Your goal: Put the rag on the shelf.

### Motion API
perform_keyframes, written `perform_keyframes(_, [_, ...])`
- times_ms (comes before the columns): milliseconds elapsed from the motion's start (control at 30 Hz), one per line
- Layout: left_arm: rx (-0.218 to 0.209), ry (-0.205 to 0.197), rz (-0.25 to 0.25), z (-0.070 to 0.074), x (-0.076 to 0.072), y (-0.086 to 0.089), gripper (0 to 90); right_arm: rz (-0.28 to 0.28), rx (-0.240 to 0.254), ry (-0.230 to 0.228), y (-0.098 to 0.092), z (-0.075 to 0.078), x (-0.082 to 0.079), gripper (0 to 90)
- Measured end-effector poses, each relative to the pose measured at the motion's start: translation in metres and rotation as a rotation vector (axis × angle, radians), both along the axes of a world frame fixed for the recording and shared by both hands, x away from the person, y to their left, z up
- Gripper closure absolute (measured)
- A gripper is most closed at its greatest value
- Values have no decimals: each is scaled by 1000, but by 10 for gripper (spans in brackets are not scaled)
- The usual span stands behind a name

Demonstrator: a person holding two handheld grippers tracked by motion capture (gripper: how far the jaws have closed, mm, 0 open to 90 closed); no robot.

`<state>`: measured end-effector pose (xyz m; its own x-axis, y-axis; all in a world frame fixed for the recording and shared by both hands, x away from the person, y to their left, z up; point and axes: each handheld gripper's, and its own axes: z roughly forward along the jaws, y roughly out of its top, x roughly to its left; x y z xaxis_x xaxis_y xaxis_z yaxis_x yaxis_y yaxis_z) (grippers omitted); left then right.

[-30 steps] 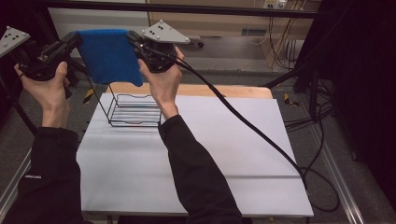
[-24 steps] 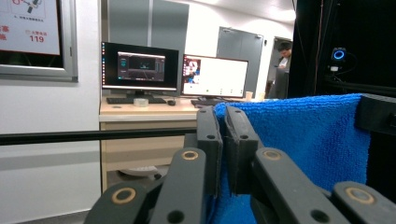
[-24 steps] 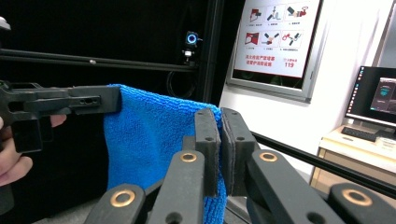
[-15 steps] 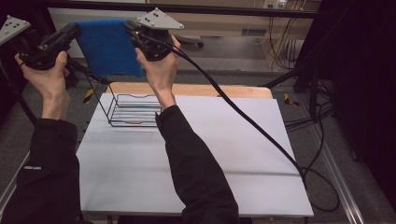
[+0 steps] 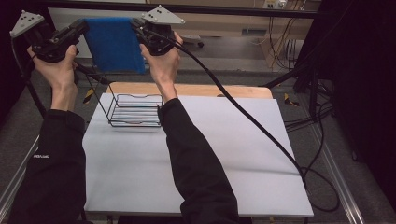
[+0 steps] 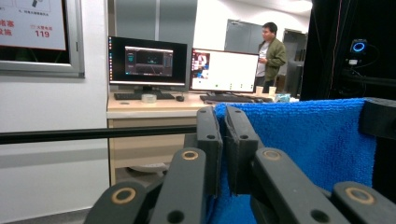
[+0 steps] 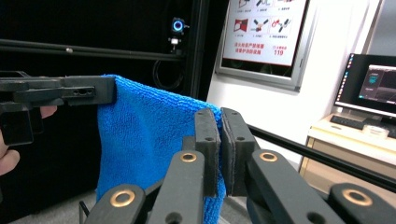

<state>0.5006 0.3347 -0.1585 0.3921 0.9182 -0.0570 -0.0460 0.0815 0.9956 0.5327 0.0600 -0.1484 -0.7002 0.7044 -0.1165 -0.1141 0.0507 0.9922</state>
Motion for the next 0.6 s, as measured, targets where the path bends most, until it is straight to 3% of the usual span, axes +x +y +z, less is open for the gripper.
perform_keyframes(300, [31,29,16,-14,10,5,853,-7,-42,11,7,-15,15,868])
perform_keyframes(433, [22,43,5,-24,11,7,853,-7,-74,23,9,-22,17,868])
perform_keyframes(600, [41,48,-14,-38,8,7,853,2,-74,55,5,-31,16,868])
